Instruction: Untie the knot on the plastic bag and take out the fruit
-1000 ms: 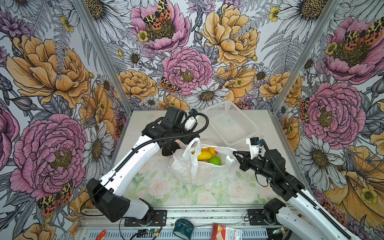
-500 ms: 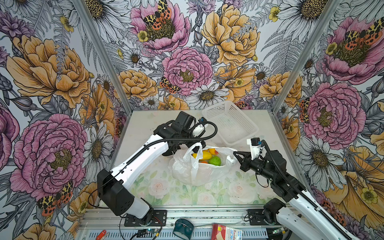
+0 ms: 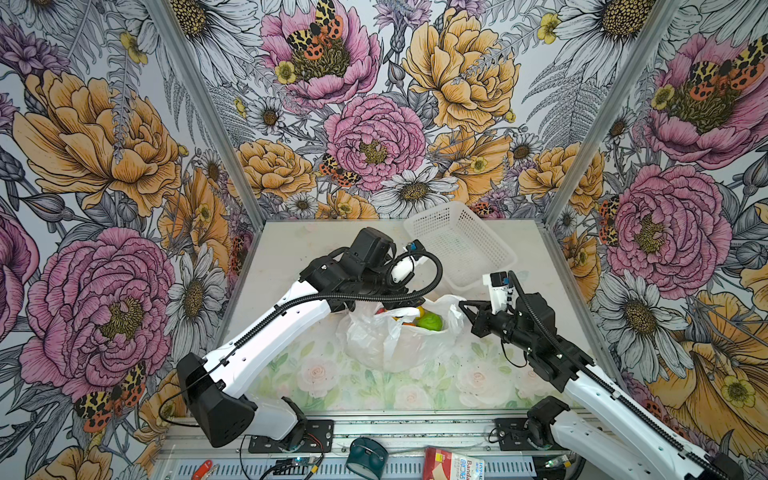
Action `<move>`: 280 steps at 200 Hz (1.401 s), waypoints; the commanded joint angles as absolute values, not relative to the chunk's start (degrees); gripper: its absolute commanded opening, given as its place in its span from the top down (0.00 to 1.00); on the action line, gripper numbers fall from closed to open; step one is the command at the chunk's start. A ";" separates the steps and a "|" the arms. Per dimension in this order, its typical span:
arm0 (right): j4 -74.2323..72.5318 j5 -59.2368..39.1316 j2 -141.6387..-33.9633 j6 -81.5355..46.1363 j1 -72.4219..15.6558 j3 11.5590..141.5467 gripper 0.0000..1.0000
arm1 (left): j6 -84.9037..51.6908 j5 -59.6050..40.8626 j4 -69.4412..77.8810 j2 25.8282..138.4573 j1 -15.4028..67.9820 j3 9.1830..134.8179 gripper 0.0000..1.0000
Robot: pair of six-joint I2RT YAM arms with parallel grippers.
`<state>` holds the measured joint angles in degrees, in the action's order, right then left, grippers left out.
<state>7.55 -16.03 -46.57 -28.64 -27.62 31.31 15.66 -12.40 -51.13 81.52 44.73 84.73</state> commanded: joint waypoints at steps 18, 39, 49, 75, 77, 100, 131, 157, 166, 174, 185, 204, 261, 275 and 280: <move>1.60 -19.46 -49.48 -31.31 -27.59 32.90 1.00 | 16.88 -2.20 -51.72 88.31 46.78 84.16 0.01; 1.88 -19.64 -48.20 -31.64 -27.60 32.63 1.00 | 16.41 1.91 -51.96 90.29 45.77 85.31 0.01; 2.55 -19.07 -46.75 -31.64 -27.60 32.35 1.00 | 16.26 2.25 -51.96 90.35 45.00 85.59 0.01; 4.21 -18.50 -42.43 -31.60 -27.51 31.76 1.00 | 16.26 3.91 -51.87 89.98 43.72 85.52 0.01; 4.26 -18.49 -42.09 -31.63 -27.51 31.74 1.00 | 16.22 3.92 -51.88 89.99 43.65 85.52 0.01; 4.27 -19.00 -40.48 -32.38 -27.51 31.53 1.00 | 16.44 5.23 -51.86 90.90 44.32 85.08 0.03; 4.87 -20.00 -38.69 -33.30 -27.51 31.72 1.00 | 16.37 7.39 -52.43 93.70 44.58 86.74 0.30; 5.49 -19.43 -36.39 -33.57 -27.52 31.31 1.00 | 15.24 8.35 -52.87 94.09 43.46 89.15 0.84; 5.77 -18.85 -36.00 -33.56 -27.44 31.38 0.97 | 14.74 8.89 -52.75 93.62 42.79 89.69 0.91; 6.09 -18.33 -35.73 -33.58 -27.51 31.36 0.89 | 14.06 9.18 -52.79 93.24 42.18 90.51 0.97; 6.70 -17.61 -35.43 -33.60 -27.51 31.46 0.72 | 13.39 9.14 -52.82 92.71 41.14 91.67 1.00; 8.21 -15.96 -34.24 -33.14 -27.42 31.62 0.42 | 11.76 10.90 -52.92 92.07 38.84 94.59 1.00; 10.99 -16.00 -30.92 -32.27 -27.51 32.29 0.12 | 8.16 18.69 -57.96 93.26 32.63 108.97 1.00; 10.98 -17.74 -30.09 -31.84 -27.92 32.56 0.12 | 6.99 21.37 -61.43 95.58 32.70 115.65 1.00; 10.99 -17.95 -29.75 -31.67 -28.26 32.58 0.12 | 6.54 22.18 -62.73 96.43 32.73 118.18 1.00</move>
